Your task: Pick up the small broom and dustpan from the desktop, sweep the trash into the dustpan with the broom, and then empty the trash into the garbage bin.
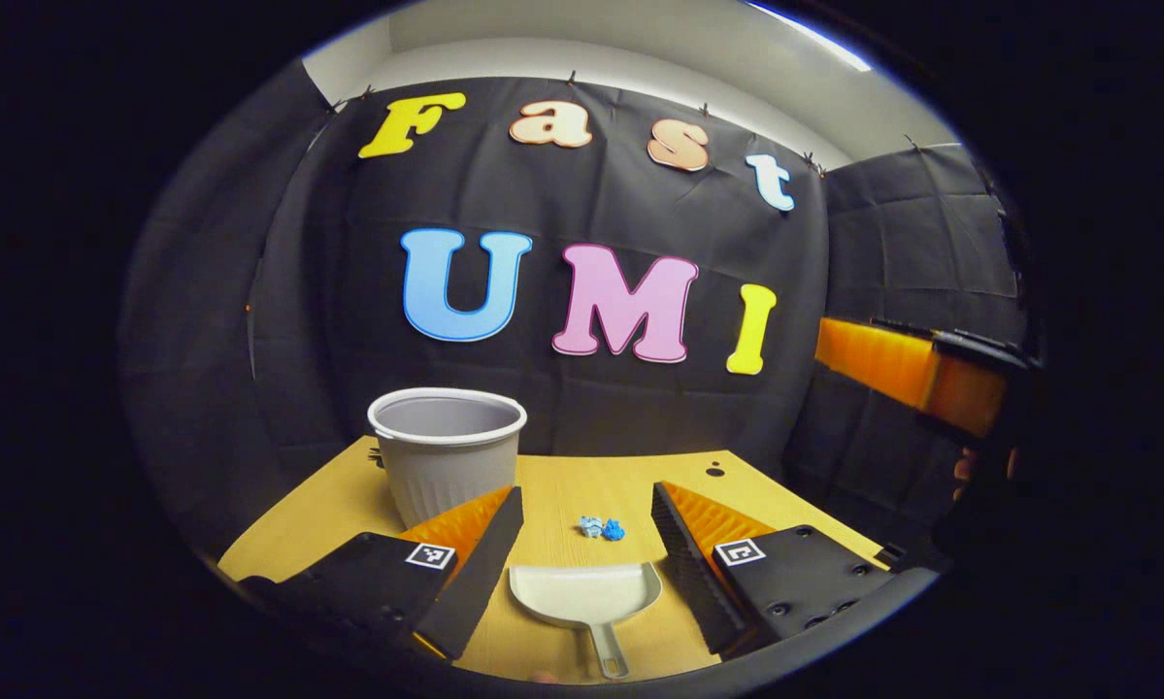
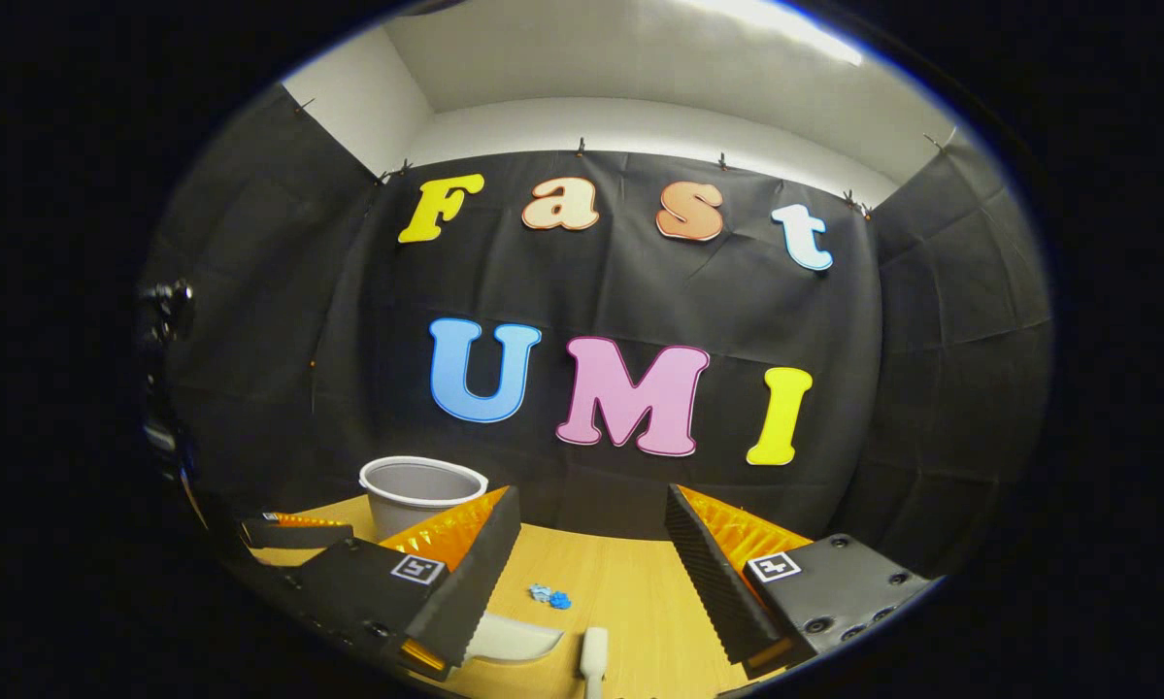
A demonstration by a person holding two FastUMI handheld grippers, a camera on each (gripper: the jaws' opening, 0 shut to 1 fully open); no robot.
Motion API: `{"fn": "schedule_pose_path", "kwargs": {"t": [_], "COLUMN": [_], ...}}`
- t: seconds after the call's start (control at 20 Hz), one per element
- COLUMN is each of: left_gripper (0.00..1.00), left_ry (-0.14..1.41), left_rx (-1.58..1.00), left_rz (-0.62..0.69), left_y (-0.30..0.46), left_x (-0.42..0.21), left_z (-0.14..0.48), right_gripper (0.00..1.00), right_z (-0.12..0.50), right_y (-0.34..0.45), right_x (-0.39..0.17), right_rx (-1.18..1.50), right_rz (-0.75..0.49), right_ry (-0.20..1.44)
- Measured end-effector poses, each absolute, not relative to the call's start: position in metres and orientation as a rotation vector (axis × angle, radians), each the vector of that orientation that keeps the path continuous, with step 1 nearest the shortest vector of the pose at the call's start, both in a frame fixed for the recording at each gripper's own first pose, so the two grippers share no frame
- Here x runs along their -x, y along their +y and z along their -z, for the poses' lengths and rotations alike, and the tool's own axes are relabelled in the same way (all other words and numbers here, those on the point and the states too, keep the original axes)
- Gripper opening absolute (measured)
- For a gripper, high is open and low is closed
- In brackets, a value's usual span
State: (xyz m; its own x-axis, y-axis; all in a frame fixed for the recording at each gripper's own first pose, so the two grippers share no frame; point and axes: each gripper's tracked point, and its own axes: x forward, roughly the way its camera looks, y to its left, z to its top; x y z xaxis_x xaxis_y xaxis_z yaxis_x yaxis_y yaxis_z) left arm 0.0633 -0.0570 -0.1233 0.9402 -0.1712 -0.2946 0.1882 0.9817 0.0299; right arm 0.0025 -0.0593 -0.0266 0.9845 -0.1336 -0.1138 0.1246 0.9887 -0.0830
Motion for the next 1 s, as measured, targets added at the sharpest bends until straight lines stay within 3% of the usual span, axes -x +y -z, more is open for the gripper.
{"fn": "schedule_pose_path", "kwargs": {"t": [0.2,0.45,1.0], "left_gripper": [0.80,0.82,0.83], "left_ry": [0.473,0.843,1.385], "left_rx": [-0.055,-0.111,-0.114], "left_rz": [0.165,0.120,-0.077], "left_y": [-0.060,-0.061,-0.062], "left_x": [-0.073,-0.050,-0.044], "left_z": [0.180,0.273,0.367], "right_gripper": [0.97,0.97,0.98], "right_z": [0.031,0.062,0.168], "right_y": [-0.078,-0.109,-0.141], "right_x": [-0.013,-0.020,-0.026], "right_rx": [0.091,0.097,-0.169], "right_rz": [0.125,0.082,-0.081], "right_ry": [0.126,0.181,0.441]}}
